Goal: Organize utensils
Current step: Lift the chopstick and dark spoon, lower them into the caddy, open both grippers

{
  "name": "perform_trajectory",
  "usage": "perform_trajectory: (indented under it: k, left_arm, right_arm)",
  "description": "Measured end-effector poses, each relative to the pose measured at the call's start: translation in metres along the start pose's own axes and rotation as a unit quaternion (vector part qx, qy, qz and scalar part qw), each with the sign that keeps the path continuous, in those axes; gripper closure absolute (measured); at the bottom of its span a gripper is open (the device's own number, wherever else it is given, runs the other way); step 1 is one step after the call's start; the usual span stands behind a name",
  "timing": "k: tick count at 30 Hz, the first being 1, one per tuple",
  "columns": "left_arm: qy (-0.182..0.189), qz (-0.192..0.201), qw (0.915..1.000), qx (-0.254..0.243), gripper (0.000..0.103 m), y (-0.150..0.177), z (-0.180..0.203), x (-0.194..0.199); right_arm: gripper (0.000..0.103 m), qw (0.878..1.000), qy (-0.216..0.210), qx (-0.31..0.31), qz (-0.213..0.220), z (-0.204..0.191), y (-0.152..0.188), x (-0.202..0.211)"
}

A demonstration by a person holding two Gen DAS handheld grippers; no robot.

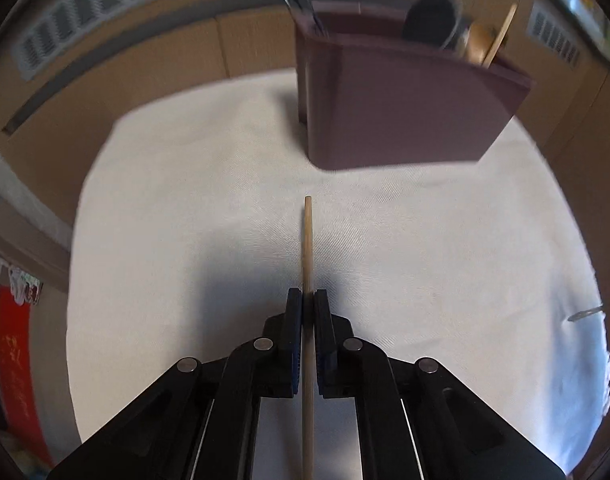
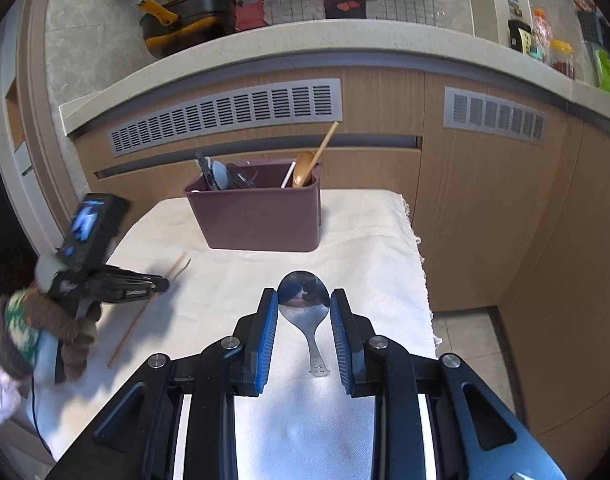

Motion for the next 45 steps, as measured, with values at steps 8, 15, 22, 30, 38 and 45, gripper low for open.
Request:
perform_trajectory:
  k: [8,15,22,30,38,45]
  left_arm:
    - [0.063,0.199,0.9772,0.036,0.097,0.035,0.016,0.130]
    - [0.061,0.297,0.9529,0.015,0.097,0.014,0.027,0.203]
    - [0.089,0.392,0.9157,0.002,0.097,-0.053,0.034,0.283]
    - [0.103,0.502,0.8584,-0.002,0.097,-0.130,0.035,0.347]
    - [0.107,0.488,0.8663,0.000,0.097,-0.194,0.034,0.302]
    - [0.113,0.444,0.8886,0.011,0.097,-0.219,0.027,0.230]
  right_arm:
    - [0.078,1.000,0.010,0.015,0.021,-0.009,-0.007,0.018]
    - [0.078,0.999,-0.020,0.019,0.046,-0.021,-0.033,0.042]
    - [0.078,0.990,-0.047,0.029,0.129,-0.022,-0.135,0.089]
    - [0.078,0.979,-0.039,0.033,0.197,-0.019,-0.235,0.107]
    - [0.078,0.985,-0.045,0.032,0.164,-0.022,-0.262,0.045]
    - [0.078,0.991,-0.052,0.023,0.118,-0.018,-0.250,-0.023]
Point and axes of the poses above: each gripper's, at about its wrist camera, not at the fingertips, and x roughly against the way its jaws point, z to its right, y to its underside, the point moved 8 cm from there along -x, roughly the way its jaws point, and after that the axes turned 9 degrees about -z, right-handed, at the moved point
